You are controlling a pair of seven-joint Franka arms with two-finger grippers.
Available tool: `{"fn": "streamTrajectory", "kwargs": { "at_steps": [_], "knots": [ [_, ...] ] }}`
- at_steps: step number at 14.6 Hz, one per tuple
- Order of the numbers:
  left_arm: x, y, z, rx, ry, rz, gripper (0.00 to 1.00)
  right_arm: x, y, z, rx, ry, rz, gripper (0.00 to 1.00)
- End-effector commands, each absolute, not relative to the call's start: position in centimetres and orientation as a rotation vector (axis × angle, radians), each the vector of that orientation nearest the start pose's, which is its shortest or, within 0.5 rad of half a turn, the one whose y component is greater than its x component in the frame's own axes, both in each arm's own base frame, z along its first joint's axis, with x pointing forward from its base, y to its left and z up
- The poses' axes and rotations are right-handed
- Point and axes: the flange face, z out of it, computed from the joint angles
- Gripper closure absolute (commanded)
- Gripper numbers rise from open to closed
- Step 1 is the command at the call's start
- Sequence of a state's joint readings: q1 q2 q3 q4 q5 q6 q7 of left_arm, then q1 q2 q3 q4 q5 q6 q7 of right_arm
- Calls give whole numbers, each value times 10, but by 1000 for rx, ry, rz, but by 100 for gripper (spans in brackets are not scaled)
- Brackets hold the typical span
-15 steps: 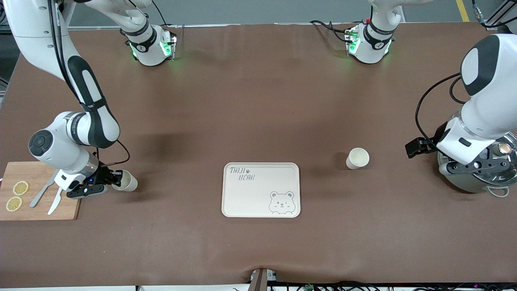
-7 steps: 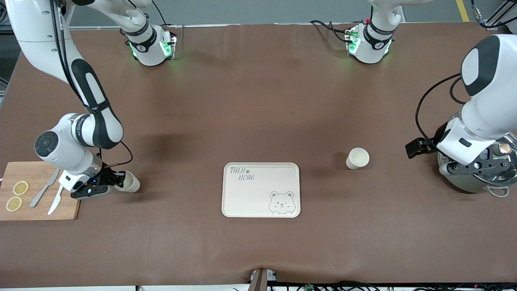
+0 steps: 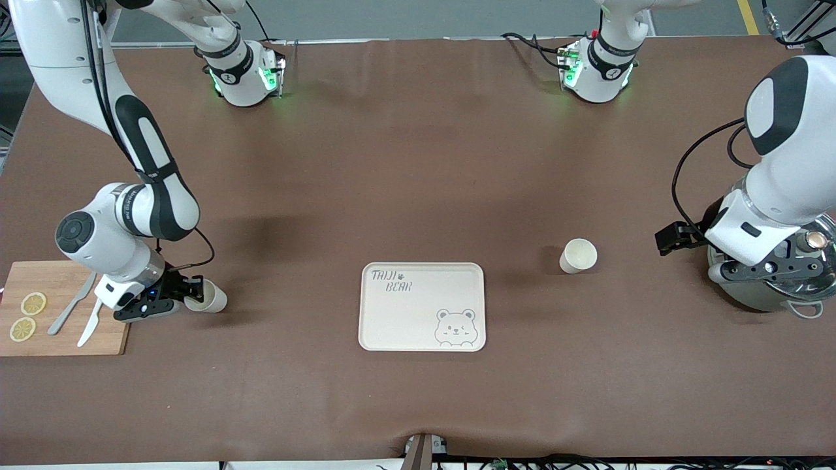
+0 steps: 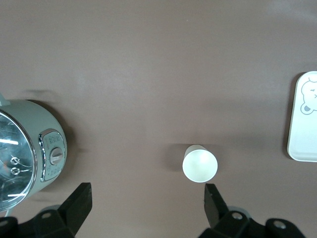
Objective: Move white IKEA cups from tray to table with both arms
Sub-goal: 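Lower the cup beside the cutting board and open the right gripper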
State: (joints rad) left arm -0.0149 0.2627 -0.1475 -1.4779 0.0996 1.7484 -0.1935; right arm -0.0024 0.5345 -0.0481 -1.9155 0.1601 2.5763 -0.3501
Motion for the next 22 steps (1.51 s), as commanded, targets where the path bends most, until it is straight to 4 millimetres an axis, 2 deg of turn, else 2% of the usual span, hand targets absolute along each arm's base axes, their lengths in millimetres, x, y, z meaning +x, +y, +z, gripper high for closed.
{"fn": "streamTrajectory", "kwargs": {
  "at_steps": [1,2,4,10,12,13,14,16,19,20,22],
  "knots": [
    [639,-81,535,-3098,-17,-26,0,638,-34,227,-3061,-278,-230,47],
    [638,-81,535,-3098,-17,-28,0,639,-34,227,-3061,-278,-232,44],
    [638,-81,537,-3099,-17,-33,0,639,-36,228,-3062,-276,-232,0],
    [636,-86,543,-3160,-13,-29,0,642,-36,232,-3060,-273,-230,0],
    [633,-93,551,-3158,31,-51,0,649,-37,245,-3047,-279,-182,0],
    [631,-99,552,-3154,49,-54,0,654,-37,254,-3039,-284,-147,0],
    [630,-90,555,-3143,23,-59,0,659,-37,264,-3029,-290,-114,0],
    [623,-87,565,-3133,47,-36,0,668,-37,286,-3017,-300,-80,0],
    [600,-83,602,-3130,101,-55,0,675,-38,322,-2996,-317,6,0],
    [591,-82,613,-3127,108,-51,0,673,-43,338,-2986,-308,49,0],
    [577,-80,629,-3125,117,-39,0,669,-42,372,-2963,-321,117,0]
  ]
}}
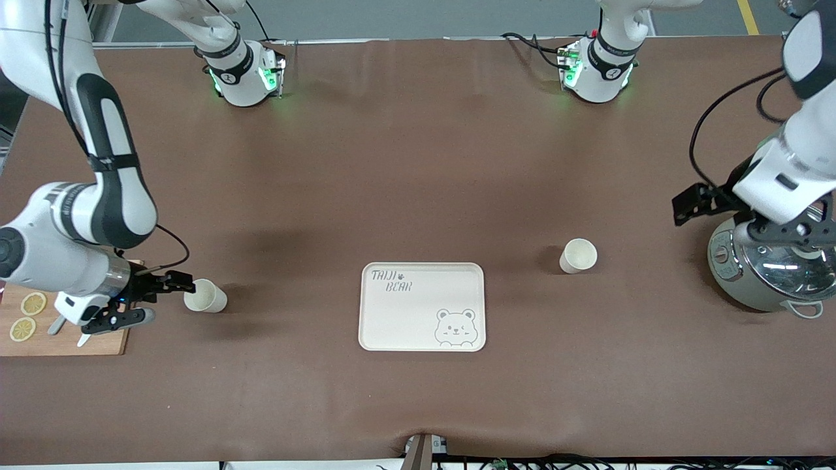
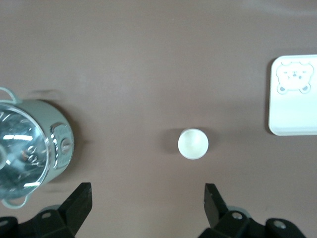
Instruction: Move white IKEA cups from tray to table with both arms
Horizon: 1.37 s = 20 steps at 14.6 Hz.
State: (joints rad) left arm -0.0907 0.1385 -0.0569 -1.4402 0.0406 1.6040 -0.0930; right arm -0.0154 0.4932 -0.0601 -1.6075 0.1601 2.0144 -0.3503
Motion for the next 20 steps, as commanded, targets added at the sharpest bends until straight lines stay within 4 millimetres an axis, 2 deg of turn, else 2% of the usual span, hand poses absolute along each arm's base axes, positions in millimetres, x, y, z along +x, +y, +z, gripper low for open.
{"fn": "streamTrajectory", "kwargs": {
  "at_steps": [1,2,3,6,9,11,12,13,14,20],
  "knots": [
    [572,-82,635,-3124,123,-39,0,665,-42,390,-2957,-323,149,0],
    [563,-80,646,-3124,123,-48,0,660,-42,411,-2951,-318,168,0],
    [560,-79,648,-3123,127,-37,0,653,-48,430,-2950,-296,192,0],
    [546,-76,665,-3123,129,-63,0,620,-56,502,-2962,-284,243,0],
    [544,-72,667,-3119,181,-50,0,583,-61,574,-3047,-268,208,0],
    [544,-71,663,-3108,281,-23,0,560,-76,609,-3053,-226,159,0],
    [543,-70,659,-3104,306,20,0,553,-80,620,-3059,-197,129,0],
    [540,-70,654,-3104,304,89,0,551,-80,621,-3067,-67,136,0],
    [539,-70,652,-3103,299,111,0,549,-83,621,-3068,-7,146,0],
    [538,-76,650,-3135,287,124,0,551,-81,612,-3087,-13,175,0]
  ]
}}
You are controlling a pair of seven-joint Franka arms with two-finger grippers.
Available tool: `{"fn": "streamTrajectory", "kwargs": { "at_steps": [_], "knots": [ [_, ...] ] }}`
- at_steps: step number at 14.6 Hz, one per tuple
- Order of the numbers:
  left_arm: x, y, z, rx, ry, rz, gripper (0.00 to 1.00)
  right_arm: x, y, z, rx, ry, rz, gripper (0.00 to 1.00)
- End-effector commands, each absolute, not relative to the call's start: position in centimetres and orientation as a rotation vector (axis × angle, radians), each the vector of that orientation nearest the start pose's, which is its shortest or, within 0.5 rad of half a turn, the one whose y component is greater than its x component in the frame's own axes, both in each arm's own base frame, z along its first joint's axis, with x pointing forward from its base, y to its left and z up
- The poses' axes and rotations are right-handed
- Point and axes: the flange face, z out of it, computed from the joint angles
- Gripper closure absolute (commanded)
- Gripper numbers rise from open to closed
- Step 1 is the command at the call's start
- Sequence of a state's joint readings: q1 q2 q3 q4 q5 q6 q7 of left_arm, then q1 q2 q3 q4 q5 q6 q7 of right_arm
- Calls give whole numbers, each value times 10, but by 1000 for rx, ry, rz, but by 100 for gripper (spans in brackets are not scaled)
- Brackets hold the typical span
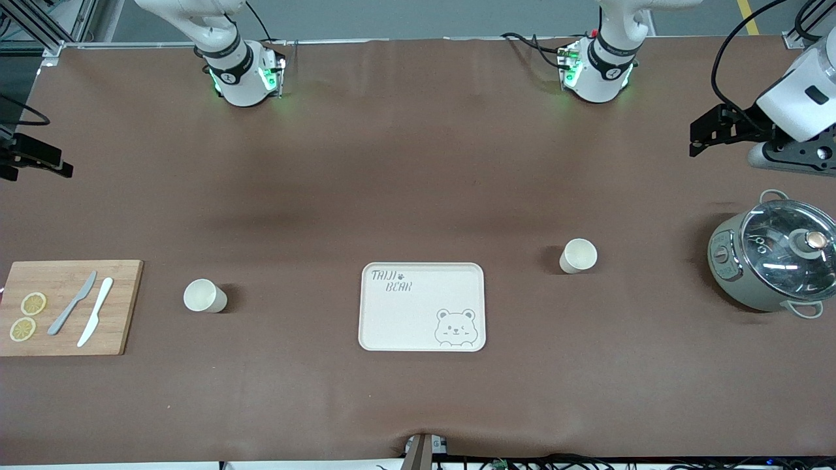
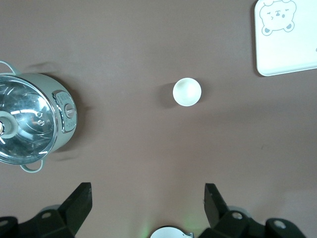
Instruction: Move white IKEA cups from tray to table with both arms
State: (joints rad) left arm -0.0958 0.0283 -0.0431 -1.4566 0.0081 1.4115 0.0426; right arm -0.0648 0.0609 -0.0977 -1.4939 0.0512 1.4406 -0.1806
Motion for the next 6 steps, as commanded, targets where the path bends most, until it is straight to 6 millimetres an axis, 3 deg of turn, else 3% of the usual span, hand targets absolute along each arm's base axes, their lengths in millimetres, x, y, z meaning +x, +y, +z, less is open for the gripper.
{"fn": "streamTrajectory", "kwargs": {
  "at_steps": [1,6],
  "knots": [
    [539,-76,650,-3134,284,124,0,552,-82,609,-3089,-10,175,0],
    [539,-73,650,-3137,275,122,0,553,-80,608,-3098,-16,181,0]
  ]
}}
